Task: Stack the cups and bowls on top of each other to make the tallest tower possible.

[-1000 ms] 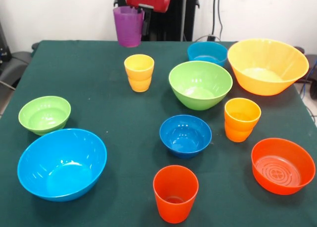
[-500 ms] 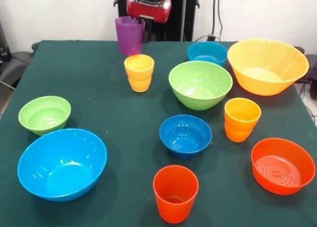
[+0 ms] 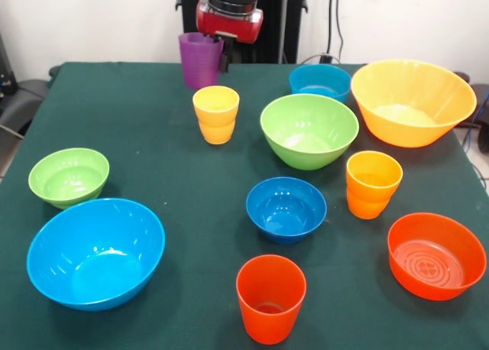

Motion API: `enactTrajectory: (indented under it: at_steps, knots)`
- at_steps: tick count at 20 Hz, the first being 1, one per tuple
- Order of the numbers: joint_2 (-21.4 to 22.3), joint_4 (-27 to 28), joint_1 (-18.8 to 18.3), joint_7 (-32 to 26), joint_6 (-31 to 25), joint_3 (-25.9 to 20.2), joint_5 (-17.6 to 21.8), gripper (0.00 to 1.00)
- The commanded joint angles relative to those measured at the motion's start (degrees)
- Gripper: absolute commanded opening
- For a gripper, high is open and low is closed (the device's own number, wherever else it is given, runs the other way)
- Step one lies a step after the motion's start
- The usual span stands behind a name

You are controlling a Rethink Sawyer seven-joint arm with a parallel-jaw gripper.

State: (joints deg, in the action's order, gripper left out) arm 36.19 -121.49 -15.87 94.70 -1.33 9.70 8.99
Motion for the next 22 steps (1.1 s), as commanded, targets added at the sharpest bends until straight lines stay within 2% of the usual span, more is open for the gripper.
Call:
enactTrajectory:
  at_steps: [1,8,22]
  knots:
    - [-2.76,0.83,1.90,9.78,3.44,-3.29,0.17,0.00]
    - [-1.31,0.82,2.43,9.23,1.48,-2.64,-0.01,0.00]
    - [4.02,0.94,2.81,6.50,-6.50,-1.56,-0.06,0.00]
